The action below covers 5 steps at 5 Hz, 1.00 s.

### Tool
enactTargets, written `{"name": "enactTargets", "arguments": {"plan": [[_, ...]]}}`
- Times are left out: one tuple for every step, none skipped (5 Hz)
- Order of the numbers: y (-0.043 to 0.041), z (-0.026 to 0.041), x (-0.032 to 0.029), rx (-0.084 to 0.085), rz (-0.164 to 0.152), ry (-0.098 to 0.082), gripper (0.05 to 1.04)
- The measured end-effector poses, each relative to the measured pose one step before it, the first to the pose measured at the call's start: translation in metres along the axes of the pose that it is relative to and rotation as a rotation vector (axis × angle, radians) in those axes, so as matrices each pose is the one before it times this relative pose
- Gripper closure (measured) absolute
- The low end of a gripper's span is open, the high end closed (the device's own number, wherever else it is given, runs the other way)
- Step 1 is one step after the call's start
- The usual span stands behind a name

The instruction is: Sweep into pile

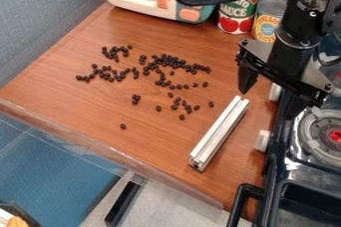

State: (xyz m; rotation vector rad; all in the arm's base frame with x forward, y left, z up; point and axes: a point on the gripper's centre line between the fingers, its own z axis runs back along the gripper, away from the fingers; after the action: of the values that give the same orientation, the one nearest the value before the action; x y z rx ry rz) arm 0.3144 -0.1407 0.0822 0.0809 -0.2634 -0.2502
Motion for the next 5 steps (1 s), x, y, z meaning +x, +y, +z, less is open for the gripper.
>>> {"name": "enactTargets", "arguments": {"plan": [[-0.00082,-0.01112,-0.00684,0.0055,-0.0078,0.0363,0.083],[0.0048,-0.01481,-0.02048,-0.0045,-0.0329,0.0417,0.083],[0.01263,-0.00086,-0.01237,0.0005,0.0015,-0.001,0.083],[0.00773,-0.00629,-0.00809,0.0012,0.004,0.0065,0.083],[0.00193,-0.00223,0.00058,0.0021,0.0024,-0.0126,0.083]]}}
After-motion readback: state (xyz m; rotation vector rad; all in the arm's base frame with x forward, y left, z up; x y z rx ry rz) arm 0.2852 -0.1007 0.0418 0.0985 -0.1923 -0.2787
